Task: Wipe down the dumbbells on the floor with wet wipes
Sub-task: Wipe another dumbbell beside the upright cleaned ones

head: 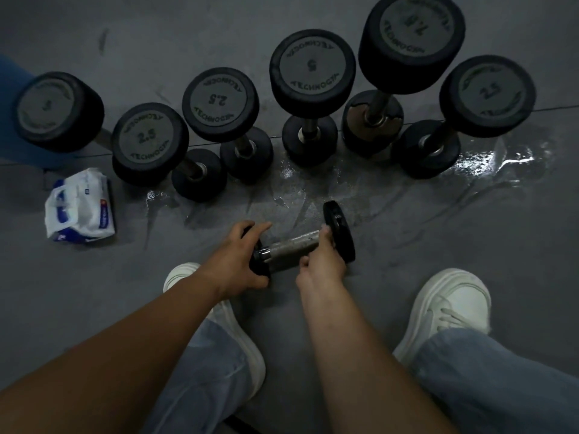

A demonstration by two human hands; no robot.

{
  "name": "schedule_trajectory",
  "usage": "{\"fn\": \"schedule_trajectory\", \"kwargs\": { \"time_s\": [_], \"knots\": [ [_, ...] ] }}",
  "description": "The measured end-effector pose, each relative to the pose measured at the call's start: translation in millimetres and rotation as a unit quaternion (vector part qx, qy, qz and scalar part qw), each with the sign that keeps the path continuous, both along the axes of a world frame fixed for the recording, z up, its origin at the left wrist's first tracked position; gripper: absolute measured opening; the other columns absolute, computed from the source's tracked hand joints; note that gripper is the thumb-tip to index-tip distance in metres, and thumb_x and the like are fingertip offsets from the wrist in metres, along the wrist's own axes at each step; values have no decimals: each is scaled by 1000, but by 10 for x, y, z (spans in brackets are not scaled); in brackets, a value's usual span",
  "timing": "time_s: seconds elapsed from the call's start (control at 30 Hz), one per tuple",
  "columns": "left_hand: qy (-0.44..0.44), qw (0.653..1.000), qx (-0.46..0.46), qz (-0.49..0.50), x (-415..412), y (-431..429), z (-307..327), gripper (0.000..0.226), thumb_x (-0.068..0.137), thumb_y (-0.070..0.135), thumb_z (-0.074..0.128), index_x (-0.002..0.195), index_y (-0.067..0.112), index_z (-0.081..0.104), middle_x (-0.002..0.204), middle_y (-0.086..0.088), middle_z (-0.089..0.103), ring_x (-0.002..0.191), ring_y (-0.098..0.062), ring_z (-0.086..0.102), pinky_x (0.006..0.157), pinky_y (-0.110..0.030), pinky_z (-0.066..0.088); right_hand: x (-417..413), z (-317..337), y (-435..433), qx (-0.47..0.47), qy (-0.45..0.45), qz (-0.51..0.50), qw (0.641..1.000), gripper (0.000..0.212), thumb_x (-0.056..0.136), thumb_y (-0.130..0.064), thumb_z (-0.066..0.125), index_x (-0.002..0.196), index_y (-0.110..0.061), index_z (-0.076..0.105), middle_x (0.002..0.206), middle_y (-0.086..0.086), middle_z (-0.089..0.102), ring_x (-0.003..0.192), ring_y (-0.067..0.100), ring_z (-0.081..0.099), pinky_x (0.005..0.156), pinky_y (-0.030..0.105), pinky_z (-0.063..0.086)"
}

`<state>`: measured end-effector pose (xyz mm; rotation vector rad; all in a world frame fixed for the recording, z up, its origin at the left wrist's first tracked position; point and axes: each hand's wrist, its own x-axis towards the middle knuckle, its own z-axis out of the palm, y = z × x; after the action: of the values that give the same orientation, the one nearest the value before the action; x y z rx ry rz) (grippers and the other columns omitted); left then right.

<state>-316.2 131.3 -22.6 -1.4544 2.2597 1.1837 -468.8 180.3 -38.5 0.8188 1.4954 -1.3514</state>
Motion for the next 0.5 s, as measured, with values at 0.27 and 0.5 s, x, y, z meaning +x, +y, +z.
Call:
{"fn": "schedule_trajectory", "kwargs": {
  "time_s": [0.27, 0.5],
  "knots": [
    [2, 1000, 3, 0, -11, -10, 12, 108, 61, 23, 86, 151, 34, 28, 153, 0, 17, 132, -20, 38, 100, -19, 35, -71, -75, 112, -23, -131, -24, 991, 34, 89, 9, 30, 69, -17, 41, 64, 0, 31, 53, 10, 27, 34, 14, 26],
    [3, 1000, 4, 0, -5, -28, 0, 109, 59, 25, 87, 151, 36, 28, 152, 1, 18, 132, -21, 40, 103, -21, 37, -33, 80, 100, -70, -89, -64, 991, 29, 86, 4, 36, 80, -19, 53, 80, -1, 51, 74, 12, 45, 68, 23, 34]
  ]
}}
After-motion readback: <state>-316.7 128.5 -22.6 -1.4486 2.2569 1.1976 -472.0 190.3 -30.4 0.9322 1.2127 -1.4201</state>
